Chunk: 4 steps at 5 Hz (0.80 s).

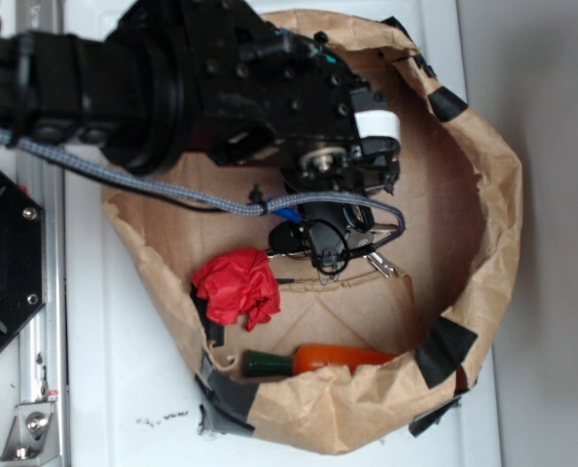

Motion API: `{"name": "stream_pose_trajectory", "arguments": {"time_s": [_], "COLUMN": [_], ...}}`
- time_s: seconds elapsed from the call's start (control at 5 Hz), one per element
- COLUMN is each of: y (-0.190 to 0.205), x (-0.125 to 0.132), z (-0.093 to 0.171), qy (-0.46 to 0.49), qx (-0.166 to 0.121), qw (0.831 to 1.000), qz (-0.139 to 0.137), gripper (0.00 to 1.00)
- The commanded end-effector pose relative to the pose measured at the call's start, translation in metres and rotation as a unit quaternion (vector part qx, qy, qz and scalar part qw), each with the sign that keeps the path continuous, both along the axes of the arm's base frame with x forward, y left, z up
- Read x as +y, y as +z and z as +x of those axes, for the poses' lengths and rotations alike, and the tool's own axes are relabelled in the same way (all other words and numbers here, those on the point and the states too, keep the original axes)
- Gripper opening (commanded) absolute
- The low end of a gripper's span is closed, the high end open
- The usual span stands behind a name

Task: Grab the silver keys.

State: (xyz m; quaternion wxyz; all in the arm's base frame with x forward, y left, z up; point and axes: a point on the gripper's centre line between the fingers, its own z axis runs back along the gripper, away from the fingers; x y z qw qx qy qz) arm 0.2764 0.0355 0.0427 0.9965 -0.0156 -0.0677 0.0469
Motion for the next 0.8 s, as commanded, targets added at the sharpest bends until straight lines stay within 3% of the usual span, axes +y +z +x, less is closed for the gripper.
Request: {"name": "stream_pose_trajectory", "arguments": {"time_s": [0.0,0.2,0.4,0.6], "y": [0.057,0.096,0.105,0.092], "x": [-0.004,-0.016,-0.022,-0.021], "z": [-0.004,-0.01,-0.012,-0.006], "qy": [-0.018,-0.044,-0.055,-0.044], "qx": [-0.044,-0.058,-0.069,-0.061], "qw": [0.997,0.988,0.984,0.988], "qz": [-0.059,-0.14,-0.155,-0.132], "gripper": [0.0,0.0,0.0,0.0]}}
